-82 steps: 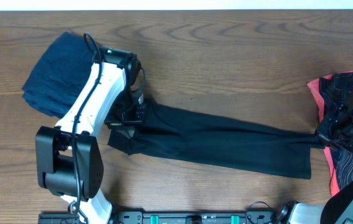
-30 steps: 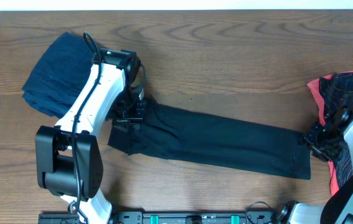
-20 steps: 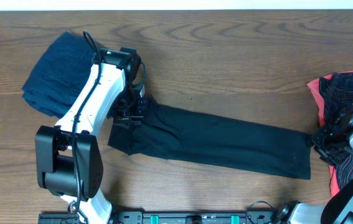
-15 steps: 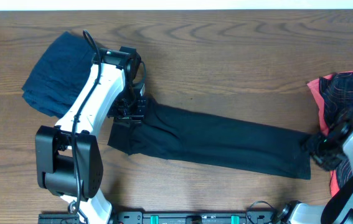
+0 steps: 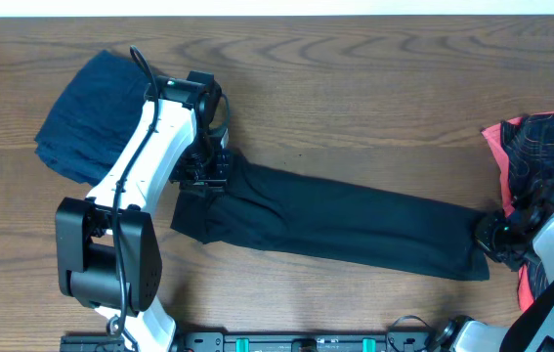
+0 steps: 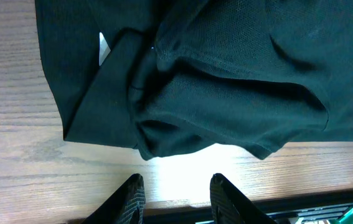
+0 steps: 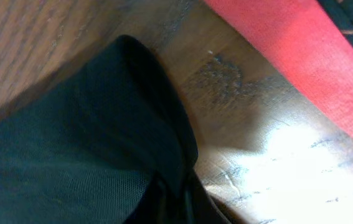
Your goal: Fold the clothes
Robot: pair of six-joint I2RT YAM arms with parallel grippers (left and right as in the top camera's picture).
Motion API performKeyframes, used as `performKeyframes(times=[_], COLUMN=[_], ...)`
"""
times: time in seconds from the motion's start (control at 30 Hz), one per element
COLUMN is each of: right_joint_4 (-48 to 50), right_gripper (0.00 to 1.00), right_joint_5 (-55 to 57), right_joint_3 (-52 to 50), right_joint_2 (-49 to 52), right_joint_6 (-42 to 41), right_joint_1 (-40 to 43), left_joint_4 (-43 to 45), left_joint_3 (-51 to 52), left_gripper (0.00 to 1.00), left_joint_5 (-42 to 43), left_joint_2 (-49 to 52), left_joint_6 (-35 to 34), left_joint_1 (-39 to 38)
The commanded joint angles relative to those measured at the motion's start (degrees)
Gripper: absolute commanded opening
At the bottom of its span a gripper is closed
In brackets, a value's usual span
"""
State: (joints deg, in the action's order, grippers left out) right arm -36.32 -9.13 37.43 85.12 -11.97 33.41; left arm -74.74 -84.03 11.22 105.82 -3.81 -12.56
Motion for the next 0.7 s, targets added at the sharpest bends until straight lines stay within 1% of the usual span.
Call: performKeyframes(times=[0.0, 0.17, 0.23, 0.37, 0.53, 0.67], right_joint_4=[-1.11, -7.93, -12.28, -17.73, -20.81, -22.21], right_gripper=[0.01, 0.01, 0.01, 0.01, 0.01, 0.01], right_joint_5=[-2.14, -0.85, 0.50, 0.74, 0.74, 1.29], right_joint_3=[-1.86, 3.50, 6.64, 10.82, 11.54, 11.47], right_joint_2=[2.03, -0.72, -2.60, -6.78, -10.73, -10.95], right_joint_6=[-0.83, -1.36, -2.14, -2.16, -2.16, -2.16], right_joint_1=[0.94, 1.62, 1.57, 0.92, -1.75, -6.21], left_joint_4=[-0.37, -0.37, -0.35, -0.35, -0.35, -0.35], left_joint_3=[0.13, 0.13, 0.13, 0.13, 0.13, 0.13], left_gripper=[0.37, 0.37, 0.37, 0.37, 0.37, 0.37], left_joint_5=[0.13, 0.13, 0.15, 0.13, 0.13, 0.13], left_joint_2=[-0.85, -0.85, -0.85, -0.85, -0.85, -0.85], left_joint_6=[0.59, 0.59, 0.57, 0.57, 0.57, 0.57], left_joint_1=[0.22, 0.22, 0.22, 0.22, 0.22, 0.22])
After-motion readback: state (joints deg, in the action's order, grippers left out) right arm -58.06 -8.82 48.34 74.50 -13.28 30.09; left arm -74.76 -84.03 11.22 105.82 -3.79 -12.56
